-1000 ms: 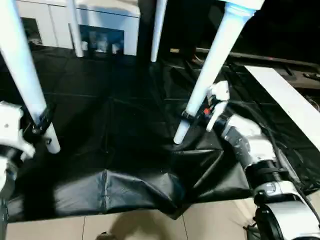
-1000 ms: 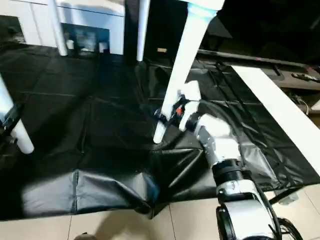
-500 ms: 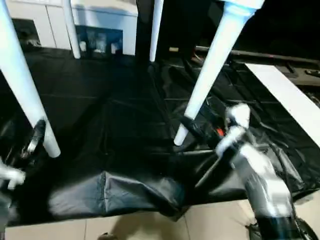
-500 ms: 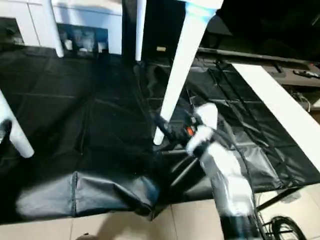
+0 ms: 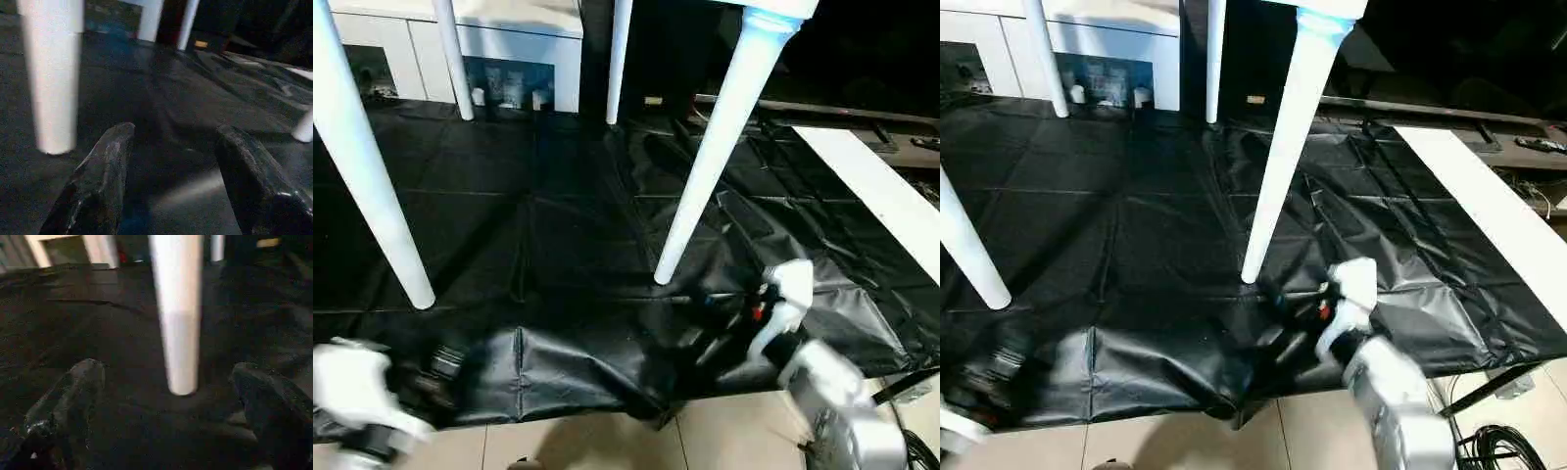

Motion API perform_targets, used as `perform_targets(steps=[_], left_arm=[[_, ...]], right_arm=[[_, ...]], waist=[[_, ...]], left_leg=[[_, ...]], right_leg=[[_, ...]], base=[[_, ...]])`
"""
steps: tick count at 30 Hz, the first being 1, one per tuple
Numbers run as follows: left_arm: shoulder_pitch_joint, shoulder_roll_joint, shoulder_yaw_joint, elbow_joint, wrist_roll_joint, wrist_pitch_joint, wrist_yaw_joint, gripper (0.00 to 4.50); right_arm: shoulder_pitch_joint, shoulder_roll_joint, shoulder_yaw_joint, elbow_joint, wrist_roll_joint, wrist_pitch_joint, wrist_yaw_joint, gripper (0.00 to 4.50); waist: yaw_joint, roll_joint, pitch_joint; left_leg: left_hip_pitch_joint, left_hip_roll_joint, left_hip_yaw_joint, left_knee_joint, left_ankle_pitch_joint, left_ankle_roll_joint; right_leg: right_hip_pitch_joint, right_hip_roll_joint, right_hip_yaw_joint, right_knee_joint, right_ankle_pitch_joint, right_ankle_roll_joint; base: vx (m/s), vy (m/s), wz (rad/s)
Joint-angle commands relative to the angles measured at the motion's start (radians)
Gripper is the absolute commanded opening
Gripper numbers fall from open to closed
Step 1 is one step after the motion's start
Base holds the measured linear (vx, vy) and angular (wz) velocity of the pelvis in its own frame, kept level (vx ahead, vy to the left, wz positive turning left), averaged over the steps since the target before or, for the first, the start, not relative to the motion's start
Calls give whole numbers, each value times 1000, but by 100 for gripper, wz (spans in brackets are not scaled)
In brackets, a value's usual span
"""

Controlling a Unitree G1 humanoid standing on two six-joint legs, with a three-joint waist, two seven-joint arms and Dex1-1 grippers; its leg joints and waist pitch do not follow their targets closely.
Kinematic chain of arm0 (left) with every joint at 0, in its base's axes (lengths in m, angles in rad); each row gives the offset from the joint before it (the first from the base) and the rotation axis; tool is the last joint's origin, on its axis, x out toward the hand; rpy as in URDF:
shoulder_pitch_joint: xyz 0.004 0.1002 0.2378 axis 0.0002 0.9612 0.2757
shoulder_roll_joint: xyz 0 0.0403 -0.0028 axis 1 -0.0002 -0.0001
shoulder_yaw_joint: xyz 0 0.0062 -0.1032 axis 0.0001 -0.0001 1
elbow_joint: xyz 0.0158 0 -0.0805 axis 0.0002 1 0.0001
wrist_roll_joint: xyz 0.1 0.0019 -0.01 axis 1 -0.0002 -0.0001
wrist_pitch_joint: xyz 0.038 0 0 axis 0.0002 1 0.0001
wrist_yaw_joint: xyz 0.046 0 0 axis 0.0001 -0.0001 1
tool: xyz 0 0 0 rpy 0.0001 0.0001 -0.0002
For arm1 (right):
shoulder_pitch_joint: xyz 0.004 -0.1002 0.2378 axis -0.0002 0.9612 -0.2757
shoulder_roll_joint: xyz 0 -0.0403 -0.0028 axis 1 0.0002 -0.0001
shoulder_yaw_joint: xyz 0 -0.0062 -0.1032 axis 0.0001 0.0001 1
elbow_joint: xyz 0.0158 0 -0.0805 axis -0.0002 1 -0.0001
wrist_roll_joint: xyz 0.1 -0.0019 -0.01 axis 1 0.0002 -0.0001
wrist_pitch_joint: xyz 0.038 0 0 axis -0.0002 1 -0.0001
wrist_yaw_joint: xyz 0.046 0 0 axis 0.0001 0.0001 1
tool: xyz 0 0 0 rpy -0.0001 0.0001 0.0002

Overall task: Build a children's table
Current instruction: Flip table

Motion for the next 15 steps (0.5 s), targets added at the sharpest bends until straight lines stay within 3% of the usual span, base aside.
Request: perform_targets(steps=[1, 2, 4, 5, 6, 7, 8, 9, 10, 11, 12, 13, 14, 15], left_arm=[[-46, -1, -28, 20, 19, -4, 0, 298], [-46, -1, -28, 20, 19, -4, 0, 298], [-72, 4, -33, 35, 30, 0, 7, 298], [-89, 7, -39, 39, 40, 1, 10, 298], [-117, 15, -48, 51, 57, 2, 8, 298], [-123, 18, -51, 53, 63, 0, 8, 298], [-136, 23, -57, 60, 75, -3, 6, 298], [-141, 25, -59, 61, 79, -3, 6, 298], [-158, 35, -65, 69, 91, -3, 3, 298], [-164, 39, -67, 72, 92, -2, 0, 298], [-174, 46, -68, 79, 96, -2, -4, 298], [-182, 51, -67, 87, 101, -1, -6, 298], [-187, 55, -68, 92, 106, 2, -4, 298], [-209, 59, -62, 114, 109, 1, -3, 298]], right_arm=[[-1, -13, 9, -28, 11, -11, 21, 450], [-1, -13, 9, -28, 11, -11, 21, 450], [-10, -7, 10, -15, 3, -12, 13, 450], [-16, -1, 6, -5, 0, -15, 6, 450], [-25, 9, 0, 12, -7, -25, -8, 450], [-26, 10, 0, 14, -7, -26, -10, 450], [-27, 14, 0, 16, -5, -29, -16, 450], [-25, 15, -1, 17, -6, -33, -18, 450], [-20, 21, -4, 21, -9, -46, -28, 450], [-17, 24, -6, 22, -10, -51, -32, 450], [-12, 29, -9, 24, -17, -63, -43, 450], [-10, 33, -10, 26, -23, -72, -53, 450], [-9, 35, -10, 28, -27, -77, -58, 450], [-8, 46, -13, 36, -31, -91, -74, 450]], waist=[[2, 35, -33], [2, 33, -35], [0, 35, -36], [-1, 35, -43], [-3, 42, -50], [-6, 40, -57], [-7, 47, -71], [-6, 49, -83], [-5, 58, -103], [-3, 71, -109], [-10, 56, -111], [-12, 68, -99], [-14, 80, -92], [-32, 107, -58]], left_leg=[[6, -1, 6, -80, -362, -23], [8, -1, 7, -77, -346, -21], [-1, -3, 6, -77, -305, -24], [-7, -5, 8, -69, -204, -16], [-16, -12, 10, -55, -51, 2], [-21, -17, 13, -45, 49, 19], [-30, -32, 18, -25, 189, 57], [-45, -46, 24, -5, 337, 105], [-51, -57, 21, 17, 414, 135], [-60, -60, 21, 24, 449, 158], [-85, -69, 28, 29, 386, 204], [-82, -51, 29, 23, -24, 205], [-65, -42, 25, 21, -204, 175], [-28, -33, 13, 16, -542, 84]], right_leg=[[11, -59, 52, -110, -232, -38], [11, -59, 52, -108, -206, -42], [16, -58, 51, -103, -156, -51], [15, -53, 51, -94, -32, -66], [11, -42, 45, -78, 169, -94], [8, -35, 39, -67, 294, -114], [-3, -20, 25, -53, 475, -147], [-27, -8, 11, -41, 655, -187], [-29, -2, 6, -30, 756, -204], [-45, 2, -4, -31, 802, -213], [-63, -7, -12, -55, 783, -234], [-86, -29, -21, -112, 293, -251], [-90, -38, -27, -124, 33, -233], [-105, -36, -65, -158, -501, -103]], base=[[0, 0, 0], [0, 0, 0], [0, 0, 0], [0, 0, 0], [0, 0, 0], [0, 0, 0], [0, 0, 0], [0, 0, 0], [0, 0, 0], [-83, 27, -2], [-139, 40, -1], [-139, 40, -1], [-193, 58, -3], [-261, 70, -19]])
